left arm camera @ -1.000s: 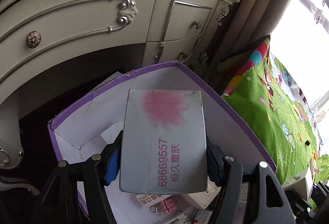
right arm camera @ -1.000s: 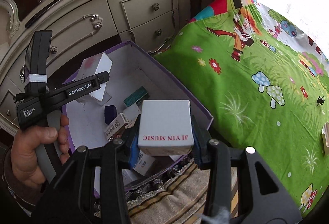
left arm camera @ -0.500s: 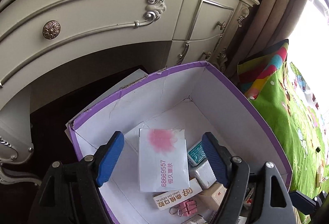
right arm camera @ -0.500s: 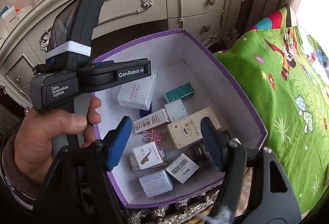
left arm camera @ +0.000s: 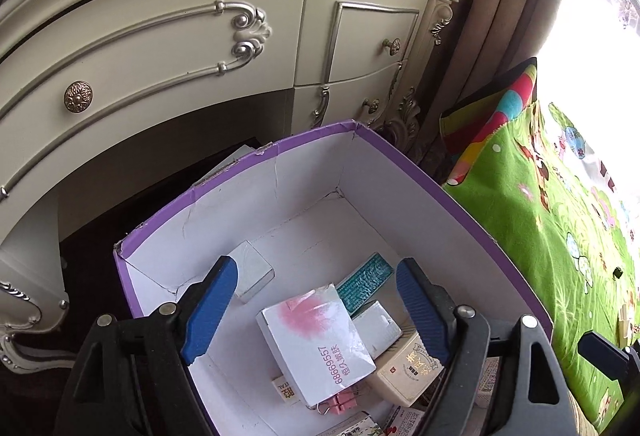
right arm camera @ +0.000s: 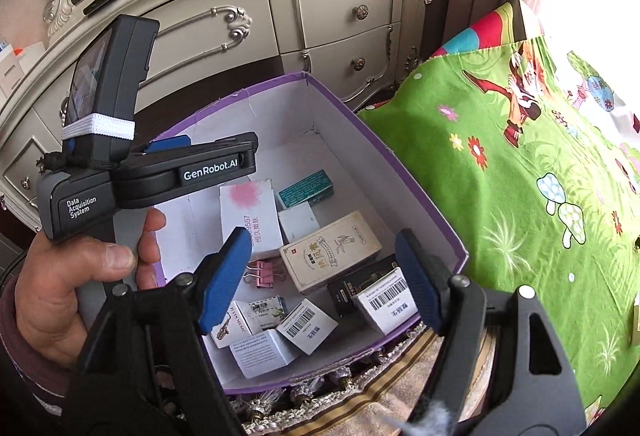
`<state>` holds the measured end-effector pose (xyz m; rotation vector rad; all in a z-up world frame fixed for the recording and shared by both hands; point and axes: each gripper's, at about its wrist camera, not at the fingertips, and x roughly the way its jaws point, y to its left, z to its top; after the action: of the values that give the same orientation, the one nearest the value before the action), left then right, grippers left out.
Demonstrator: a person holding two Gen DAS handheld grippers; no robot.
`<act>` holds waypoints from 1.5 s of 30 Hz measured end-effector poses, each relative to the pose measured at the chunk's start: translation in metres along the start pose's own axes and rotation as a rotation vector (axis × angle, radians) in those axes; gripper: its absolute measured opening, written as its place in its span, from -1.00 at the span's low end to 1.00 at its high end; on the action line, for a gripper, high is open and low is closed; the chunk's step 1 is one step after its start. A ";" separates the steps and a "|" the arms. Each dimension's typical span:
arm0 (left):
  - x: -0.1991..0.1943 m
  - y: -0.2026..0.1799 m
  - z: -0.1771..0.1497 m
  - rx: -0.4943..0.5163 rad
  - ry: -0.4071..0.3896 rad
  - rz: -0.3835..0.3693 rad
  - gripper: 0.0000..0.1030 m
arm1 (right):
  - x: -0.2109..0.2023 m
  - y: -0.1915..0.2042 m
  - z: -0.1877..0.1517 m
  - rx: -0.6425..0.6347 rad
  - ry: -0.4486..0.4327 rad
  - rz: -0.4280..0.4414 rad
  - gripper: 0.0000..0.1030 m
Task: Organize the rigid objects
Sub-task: 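Carry both boxes into the storage box and open both tools, then move both open tools back over the holder and clip on the bed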
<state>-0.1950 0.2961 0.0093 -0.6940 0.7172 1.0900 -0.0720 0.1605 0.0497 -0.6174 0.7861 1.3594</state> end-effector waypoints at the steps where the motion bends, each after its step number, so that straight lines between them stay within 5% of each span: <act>1: -0.002 -0.003 0.000 0.006 -0.004 -0.003 0.61 | -0.002 -0.005 0.000 0.006 -0.007 -0.007 0.51; 12: -0.018 -0.043 0.003 0.064 -0.029 -0.040 0.61 | -0.028 -0.084 -0.003 0.128 -0.068 -0.128 0.53; 23: -0.022 -0.096 -0.001 0.157 -0.015 -0.077 0.61 | -0.064 -0.203 -0.025 0.327 -0.114 -0.365 0.62; 32: -0.022 -0.133 -0.008 0.228 -0.002 -0.097 0.61 | -0.094 -0.295 -0.069 0.604 -0.136 -0.524 0.73; 45: -0.019 -0.176 -0.019 0.312 0.016 -0.134 0.61 | -0.100 -0.360 -0.116 0.875 -0.129 -0.754 0.87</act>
<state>-0.0377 0.2173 0.0387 -0.4765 0.8213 0.8281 0.2653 -0.0366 0.0386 -0.0850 0.8304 0.2878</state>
